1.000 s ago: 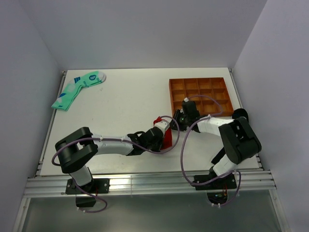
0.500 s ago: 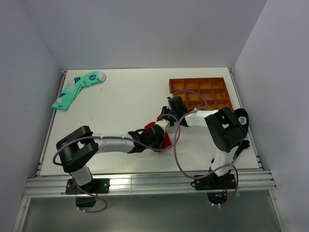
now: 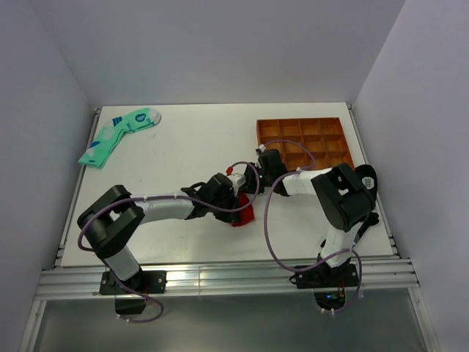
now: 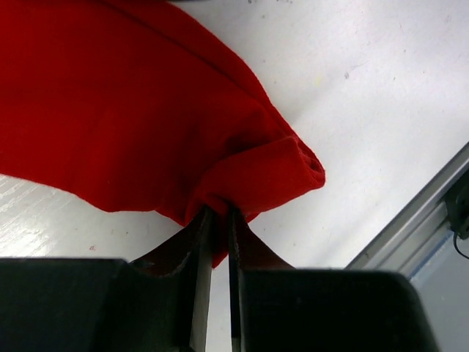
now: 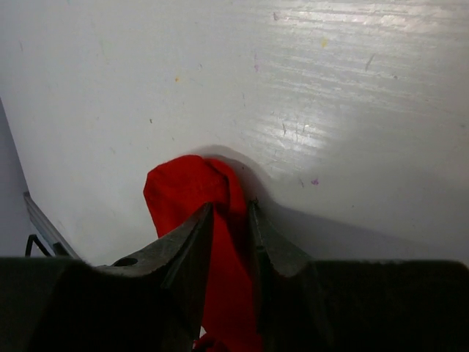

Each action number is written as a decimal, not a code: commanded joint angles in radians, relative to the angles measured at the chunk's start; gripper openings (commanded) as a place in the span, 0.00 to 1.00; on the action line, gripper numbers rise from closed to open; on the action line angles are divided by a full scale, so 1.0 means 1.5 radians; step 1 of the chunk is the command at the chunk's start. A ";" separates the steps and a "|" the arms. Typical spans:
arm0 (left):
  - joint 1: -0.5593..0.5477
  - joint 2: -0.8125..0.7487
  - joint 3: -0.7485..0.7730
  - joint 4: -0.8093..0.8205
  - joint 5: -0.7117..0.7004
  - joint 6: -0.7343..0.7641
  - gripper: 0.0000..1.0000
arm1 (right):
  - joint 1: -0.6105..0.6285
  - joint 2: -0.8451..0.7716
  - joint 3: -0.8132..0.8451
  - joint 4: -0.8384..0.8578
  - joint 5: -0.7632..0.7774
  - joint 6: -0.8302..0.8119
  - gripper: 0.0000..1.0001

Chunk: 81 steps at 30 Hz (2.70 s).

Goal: Roll the socks
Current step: Roll the sock at the center of the board.

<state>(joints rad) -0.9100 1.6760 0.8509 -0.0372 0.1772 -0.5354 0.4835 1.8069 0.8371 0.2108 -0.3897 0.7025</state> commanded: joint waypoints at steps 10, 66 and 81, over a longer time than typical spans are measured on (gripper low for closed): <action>0.015 -0.006 -0.025 -0.151 0.041 0.029 0.00 | -0.020 -0.109 -0.069 0.071 0.020 0.015 0.48; 0.015 0.039 0.048 -0.213 0.060 0.071 0.00 | 0.151 -0.317 -0.482 0.497 0.066 -0.114 0.53; 0.015 0.050 0.046 -0.204 0.068 0.069 0.00 | 0.174 -0.301 -0.444 0.409 0.122 -0.130 0.44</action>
<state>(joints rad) -0.8837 1.6993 0.9409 -0.2760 0.3012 -0.4572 0.7353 1.3525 0.1314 0.8619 -0.2657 0.5220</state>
